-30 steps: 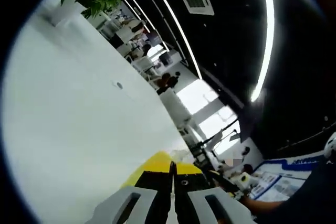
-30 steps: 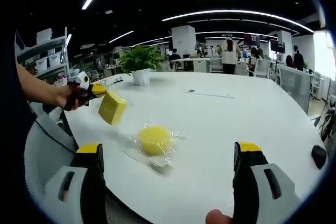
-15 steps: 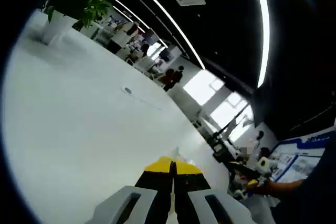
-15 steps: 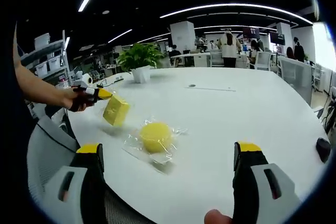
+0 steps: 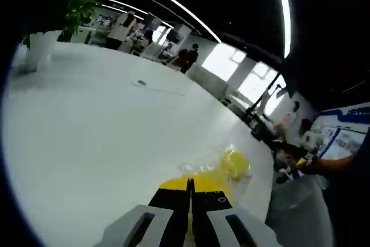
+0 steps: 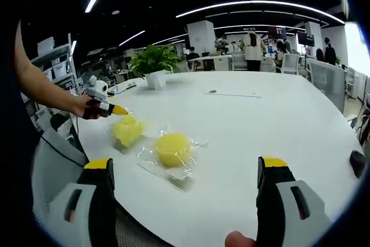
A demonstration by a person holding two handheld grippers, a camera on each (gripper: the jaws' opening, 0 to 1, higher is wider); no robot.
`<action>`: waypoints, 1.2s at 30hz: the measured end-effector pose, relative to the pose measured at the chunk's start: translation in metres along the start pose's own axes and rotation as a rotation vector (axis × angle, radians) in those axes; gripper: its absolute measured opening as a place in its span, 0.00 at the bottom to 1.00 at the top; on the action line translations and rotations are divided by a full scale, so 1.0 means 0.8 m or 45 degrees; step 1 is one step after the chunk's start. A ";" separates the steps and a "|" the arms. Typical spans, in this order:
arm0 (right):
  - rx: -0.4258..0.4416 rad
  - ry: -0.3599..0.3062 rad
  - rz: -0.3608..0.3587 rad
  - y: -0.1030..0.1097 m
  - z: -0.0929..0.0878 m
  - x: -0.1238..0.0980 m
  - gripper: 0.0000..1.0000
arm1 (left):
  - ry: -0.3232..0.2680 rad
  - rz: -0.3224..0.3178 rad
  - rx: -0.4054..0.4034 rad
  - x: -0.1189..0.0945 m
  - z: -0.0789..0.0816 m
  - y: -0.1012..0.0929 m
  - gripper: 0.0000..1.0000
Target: Compare the silicone blocks by pressing each to a similar depth, holding the contact briefly, and releasing to observe deformation and rebound differences across the visible hardness samples.
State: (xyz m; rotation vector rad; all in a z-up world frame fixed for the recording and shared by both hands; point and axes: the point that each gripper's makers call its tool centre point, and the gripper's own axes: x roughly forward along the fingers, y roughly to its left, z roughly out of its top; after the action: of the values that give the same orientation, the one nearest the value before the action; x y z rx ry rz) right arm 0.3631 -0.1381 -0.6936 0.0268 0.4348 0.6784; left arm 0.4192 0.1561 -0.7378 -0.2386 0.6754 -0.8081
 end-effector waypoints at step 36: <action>0.034 -0.003 -0.028 -0.007 -0.001 0.006 0.97 | 0.012 0.184 0.062 0.018 -0.008 0.078 0.00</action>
State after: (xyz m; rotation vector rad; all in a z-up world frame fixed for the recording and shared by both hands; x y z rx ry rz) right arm 0.3692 -0.1398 -0.6973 0.0481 0.4413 0.6512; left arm 0.4591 0.1882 -0.7768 -0.1400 0.6734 -0.6864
